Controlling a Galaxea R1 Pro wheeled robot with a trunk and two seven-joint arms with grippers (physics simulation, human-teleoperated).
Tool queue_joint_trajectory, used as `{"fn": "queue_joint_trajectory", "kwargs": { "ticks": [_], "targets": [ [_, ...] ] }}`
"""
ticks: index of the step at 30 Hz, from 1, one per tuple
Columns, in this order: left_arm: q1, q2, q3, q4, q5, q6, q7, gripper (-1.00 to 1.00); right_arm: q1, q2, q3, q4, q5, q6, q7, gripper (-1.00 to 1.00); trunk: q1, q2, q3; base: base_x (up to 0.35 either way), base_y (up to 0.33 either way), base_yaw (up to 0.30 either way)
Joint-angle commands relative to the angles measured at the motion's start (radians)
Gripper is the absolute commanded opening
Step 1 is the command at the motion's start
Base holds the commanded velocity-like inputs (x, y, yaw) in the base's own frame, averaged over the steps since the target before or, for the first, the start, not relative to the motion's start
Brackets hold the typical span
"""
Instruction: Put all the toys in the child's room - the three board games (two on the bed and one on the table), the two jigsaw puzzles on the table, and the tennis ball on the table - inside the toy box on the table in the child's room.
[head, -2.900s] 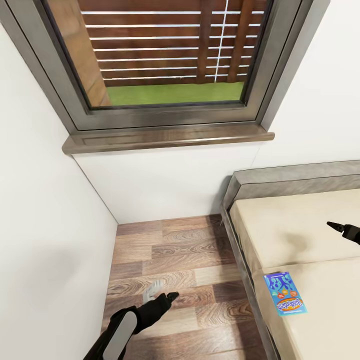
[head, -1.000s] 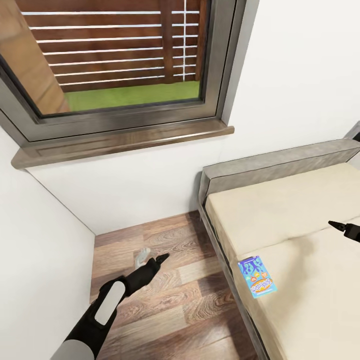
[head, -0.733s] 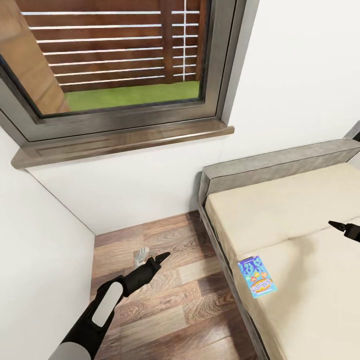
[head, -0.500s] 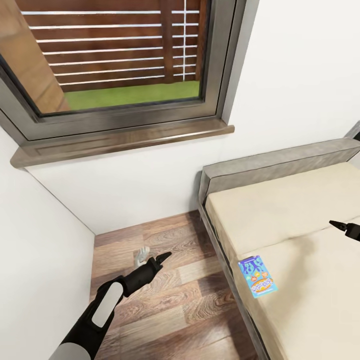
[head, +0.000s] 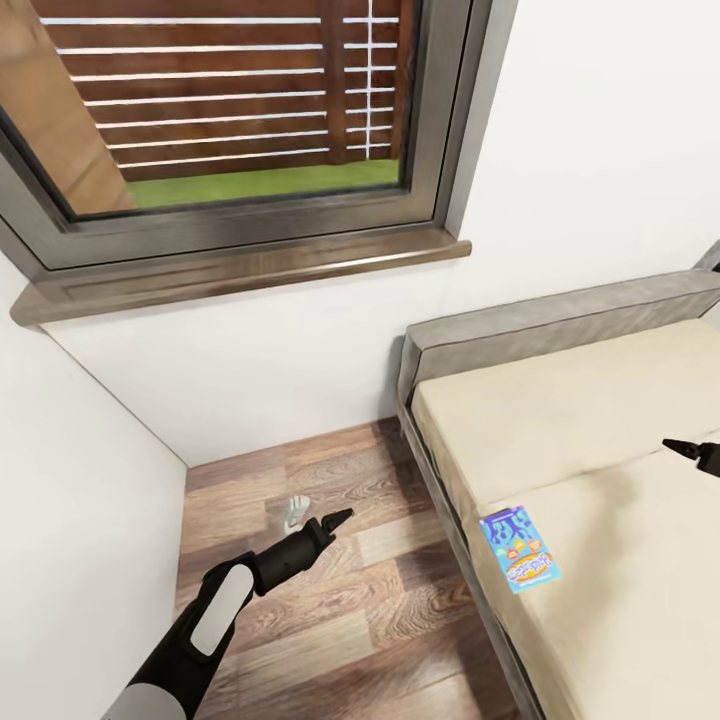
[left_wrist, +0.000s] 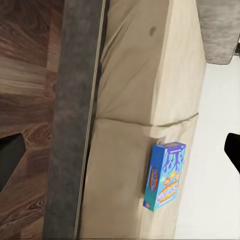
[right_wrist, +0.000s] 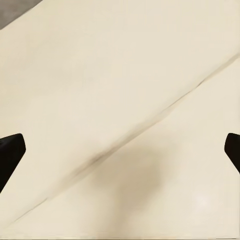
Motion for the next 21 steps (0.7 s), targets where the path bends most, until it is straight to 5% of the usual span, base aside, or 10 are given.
{"fn": "queue_joint_trajectory", "kwargs": {
  "ticks": [1, 21],
  "targets": [
    [-0.001, 0.000, -0.006, 0.001, 0.007, 0.007, 0.000, 1.00, 0.013, 0.002, -0.002, -0.025, -0.008, 0.018, 0.001, 1.00, 0.004, -0.008, -0.004, 0.000, 0.000, 0.000],
    [-0.004, 0.000, -0.032, 0.007, 0.010, 0.013, -0.003, 1.00, 0.083, 0.027, -0.003, -0.183, -0.009, 0.120, 0.004, 1.00, 0.077, -0.141, -0.063, 0.000, 0.000, 0.000]
  ]
}}
